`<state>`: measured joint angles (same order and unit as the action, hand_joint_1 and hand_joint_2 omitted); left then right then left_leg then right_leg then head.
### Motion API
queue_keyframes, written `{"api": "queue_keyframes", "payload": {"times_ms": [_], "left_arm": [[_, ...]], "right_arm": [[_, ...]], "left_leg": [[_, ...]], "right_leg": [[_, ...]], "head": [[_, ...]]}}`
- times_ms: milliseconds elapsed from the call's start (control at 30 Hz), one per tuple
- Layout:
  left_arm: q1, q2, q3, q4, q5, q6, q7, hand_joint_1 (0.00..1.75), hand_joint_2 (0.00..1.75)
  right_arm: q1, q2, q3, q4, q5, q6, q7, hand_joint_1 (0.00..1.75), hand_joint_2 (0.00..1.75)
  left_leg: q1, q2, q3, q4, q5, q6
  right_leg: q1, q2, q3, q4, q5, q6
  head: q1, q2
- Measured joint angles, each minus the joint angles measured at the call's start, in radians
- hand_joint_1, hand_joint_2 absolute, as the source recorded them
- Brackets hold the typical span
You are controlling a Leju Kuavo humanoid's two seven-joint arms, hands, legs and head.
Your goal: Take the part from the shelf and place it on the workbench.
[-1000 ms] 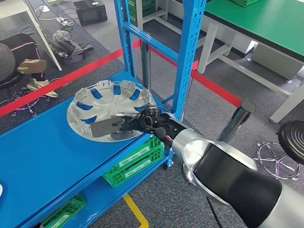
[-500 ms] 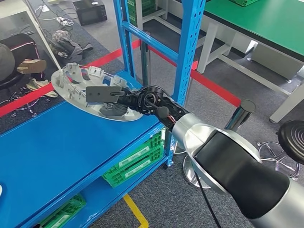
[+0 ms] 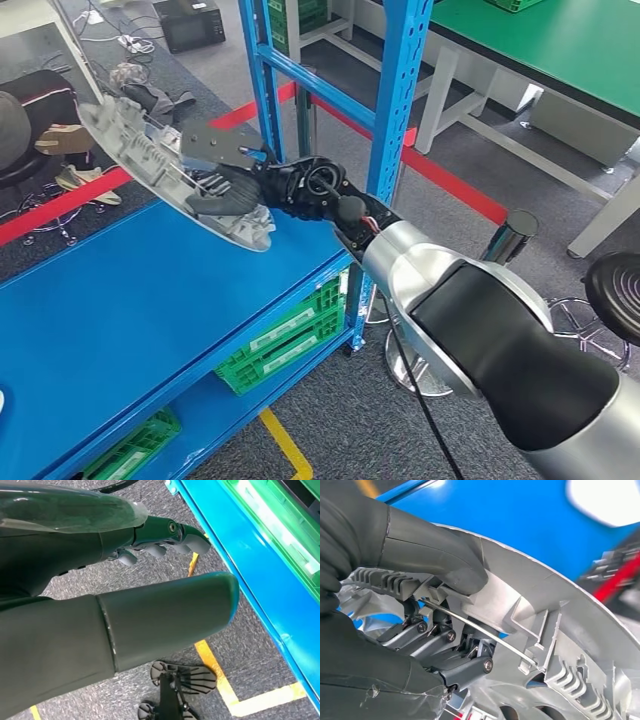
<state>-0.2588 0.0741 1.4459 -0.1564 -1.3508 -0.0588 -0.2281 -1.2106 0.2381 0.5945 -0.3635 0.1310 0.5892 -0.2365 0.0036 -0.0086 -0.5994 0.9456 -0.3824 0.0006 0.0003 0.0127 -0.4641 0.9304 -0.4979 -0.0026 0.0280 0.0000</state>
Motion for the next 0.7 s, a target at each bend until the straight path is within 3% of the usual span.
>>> {"api": "queue_keyframes", "payload": {"times_ms": [200,433,700], "left_arm": [[-0.001,-0.003,0.000,0.000,-0.007,0.008,-0.008,0.00,0.00],[-0.005,-0.009,0.000,0.000,-0.019,0.011,-0.007,0.00,0.00],[-0.012,-0.014,0.000,0.000,-0.033,0.008,0.001,0.00,0.00]], "right_arm": [[-0.039,0.022,-0.062,-0.034,-0.151,0.065,0.033,1.75,1.75],[-0.043,0.036,-0.091,-0.089,-0.323,0.021,0.098,1.75,1.75],[-0.016,0.036,-0.074,-0.182,-0.556,0.053,0.186,1.75,1.75]], "left_leg": [[0.000,0.000,0.000,0.000,0.000,0.000],[0.001,0.000,0.000,0.000,0.000,0.000],[0.001,0.000,0.000,0.000,0.000,0.000]], "right_leg": [[0.000,0.000,0.000,0.000,0.000,0.000],[0.000,0.000,-0.001,0.000,0.000,0.000],[0.000,0.000,-0.001,0.000,0.000,0.000]], "head": [[0.000,0.000],[0.000,0.000],[0.000,0.000]]}}
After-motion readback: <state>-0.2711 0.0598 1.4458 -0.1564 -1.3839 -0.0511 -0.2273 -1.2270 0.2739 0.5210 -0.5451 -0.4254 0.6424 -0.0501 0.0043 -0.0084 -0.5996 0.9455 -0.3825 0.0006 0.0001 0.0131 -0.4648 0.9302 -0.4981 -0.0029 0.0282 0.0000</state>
